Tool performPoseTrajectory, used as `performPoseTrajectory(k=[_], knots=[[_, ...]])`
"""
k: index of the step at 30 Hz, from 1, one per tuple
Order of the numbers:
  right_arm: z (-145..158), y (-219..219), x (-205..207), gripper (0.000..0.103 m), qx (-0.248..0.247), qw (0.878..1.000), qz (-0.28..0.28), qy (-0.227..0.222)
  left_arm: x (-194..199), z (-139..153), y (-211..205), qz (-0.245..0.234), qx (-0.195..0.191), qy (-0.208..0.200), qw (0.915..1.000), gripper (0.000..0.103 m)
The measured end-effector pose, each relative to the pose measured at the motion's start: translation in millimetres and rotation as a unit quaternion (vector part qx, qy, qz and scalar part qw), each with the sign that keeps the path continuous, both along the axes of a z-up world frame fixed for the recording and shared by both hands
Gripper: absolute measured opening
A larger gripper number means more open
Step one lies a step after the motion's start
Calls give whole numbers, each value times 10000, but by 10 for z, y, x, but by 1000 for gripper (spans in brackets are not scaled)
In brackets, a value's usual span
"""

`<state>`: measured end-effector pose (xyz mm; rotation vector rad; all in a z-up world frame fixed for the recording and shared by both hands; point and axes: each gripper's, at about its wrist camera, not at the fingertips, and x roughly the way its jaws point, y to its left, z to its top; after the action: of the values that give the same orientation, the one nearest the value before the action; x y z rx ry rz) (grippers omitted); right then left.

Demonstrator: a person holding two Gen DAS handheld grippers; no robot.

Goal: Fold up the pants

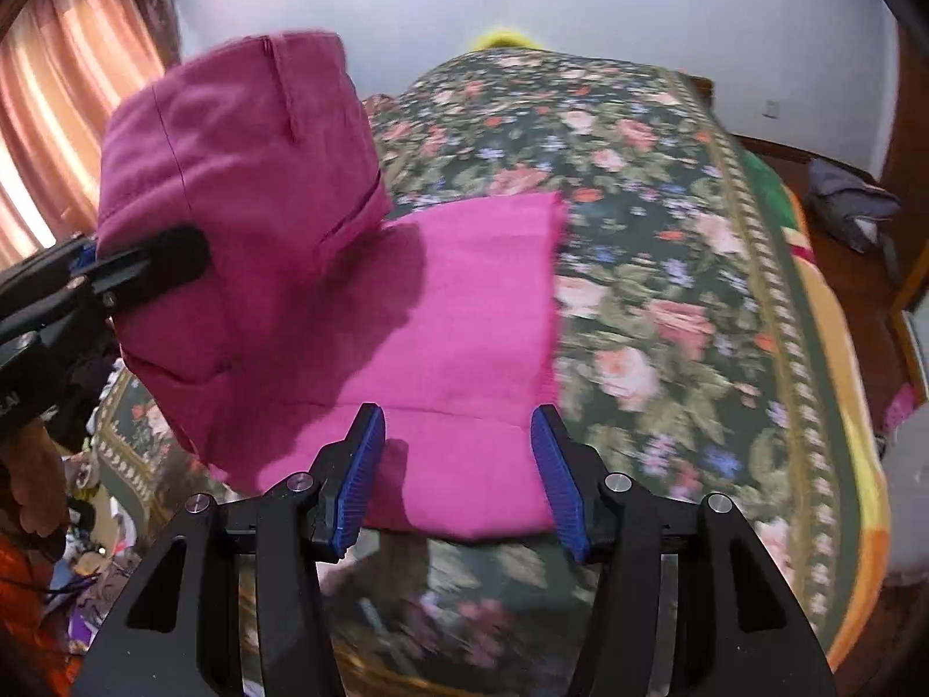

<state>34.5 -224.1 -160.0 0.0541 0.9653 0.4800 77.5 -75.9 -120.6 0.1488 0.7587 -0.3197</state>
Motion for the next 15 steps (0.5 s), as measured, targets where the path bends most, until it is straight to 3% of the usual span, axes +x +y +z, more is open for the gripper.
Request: performPoseTrajectory(k=[5, 11, 13, 15], knots=[[-147, -183, 6, 50, -108, 9994, -240, 203, 123, -145, -116, -243, -221, 461, 9984, 23], [-190, -235, -30, 50, -116, 9993, -297, 205, 121, -271, -256, -467, -161, 728, 9961, 25], [-176, -250, -28, 50, -132, 9992, -321, 178, 129, -309, -280, -511, -180, 857, 9948, 38], [-181, -266, -28, 50, -137, 9992, -340, 166, 129, -327, -270, -519, -321, 973, 9934, 42]])
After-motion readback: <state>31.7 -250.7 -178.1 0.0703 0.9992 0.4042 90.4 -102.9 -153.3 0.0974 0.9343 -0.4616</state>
